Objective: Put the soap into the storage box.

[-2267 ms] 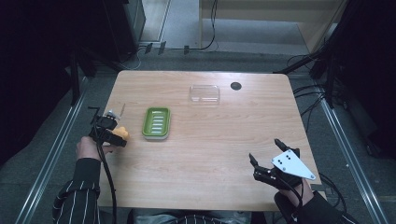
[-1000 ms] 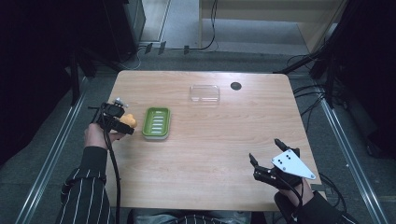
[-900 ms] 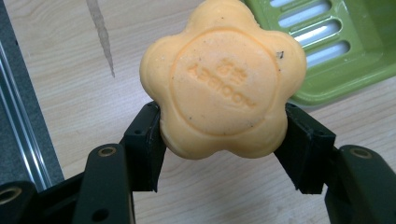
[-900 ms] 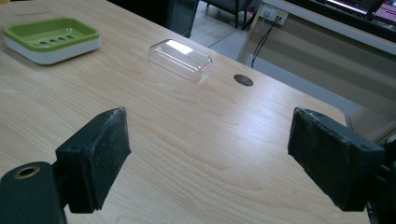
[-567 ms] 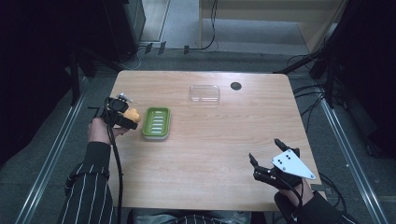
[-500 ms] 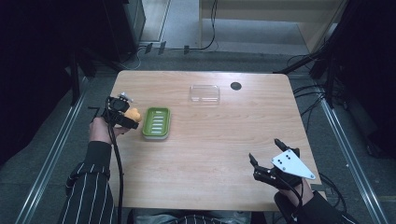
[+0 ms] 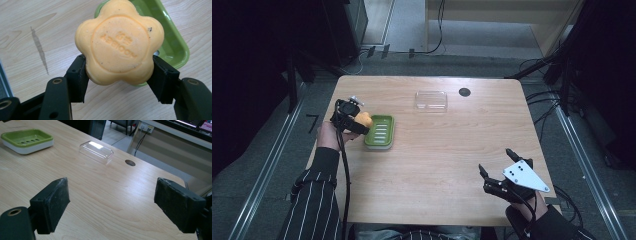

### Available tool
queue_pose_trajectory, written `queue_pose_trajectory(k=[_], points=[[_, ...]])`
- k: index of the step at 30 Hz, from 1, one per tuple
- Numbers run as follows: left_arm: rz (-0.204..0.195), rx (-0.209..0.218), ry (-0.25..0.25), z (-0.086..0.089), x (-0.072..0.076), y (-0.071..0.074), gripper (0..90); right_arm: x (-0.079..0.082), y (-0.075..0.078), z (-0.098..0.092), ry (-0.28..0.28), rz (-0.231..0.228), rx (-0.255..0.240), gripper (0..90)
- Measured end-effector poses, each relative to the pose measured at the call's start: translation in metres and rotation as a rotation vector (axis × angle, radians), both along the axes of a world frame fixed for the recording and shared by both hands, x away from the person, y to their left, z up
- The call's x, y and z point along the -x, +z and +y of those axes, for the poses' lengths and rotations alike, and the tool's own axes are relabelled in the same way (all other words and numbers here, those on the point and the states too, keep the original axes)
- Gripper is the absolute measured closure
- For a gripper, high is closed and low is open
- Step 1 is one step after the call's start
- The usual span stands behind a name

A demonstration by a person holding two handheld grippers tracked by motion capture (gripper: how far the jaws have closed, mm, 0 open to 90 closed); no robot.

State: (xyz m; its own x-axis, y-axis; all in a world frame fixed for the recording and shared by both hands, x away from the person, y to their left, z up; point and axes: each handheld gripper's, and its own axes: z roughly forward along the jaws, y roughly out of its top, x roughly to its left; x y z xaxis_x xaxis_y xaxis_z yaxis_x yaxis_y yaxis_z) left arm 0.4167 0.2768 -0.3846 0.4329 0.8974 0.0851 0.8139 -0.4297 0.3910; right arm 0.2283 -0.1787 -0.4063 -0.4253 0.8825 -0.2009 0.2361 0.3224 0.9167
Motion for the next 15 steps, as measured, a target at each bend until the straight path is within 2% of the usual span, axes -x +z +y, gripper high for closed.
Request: queue_pose_trajectory(k=[11,15], points=[[0.016,-0.008,-0.035,-0.017,-0.008,-0.008,39.8,0.0,0.0,0.0,-0.001,0.001,0.0,13.4],[0.015,0.003,-0.043,-0.022,-0.01,-0.011,39.8,0.0,0.0,0.0,0.0,0.0,0.002,13.4]])
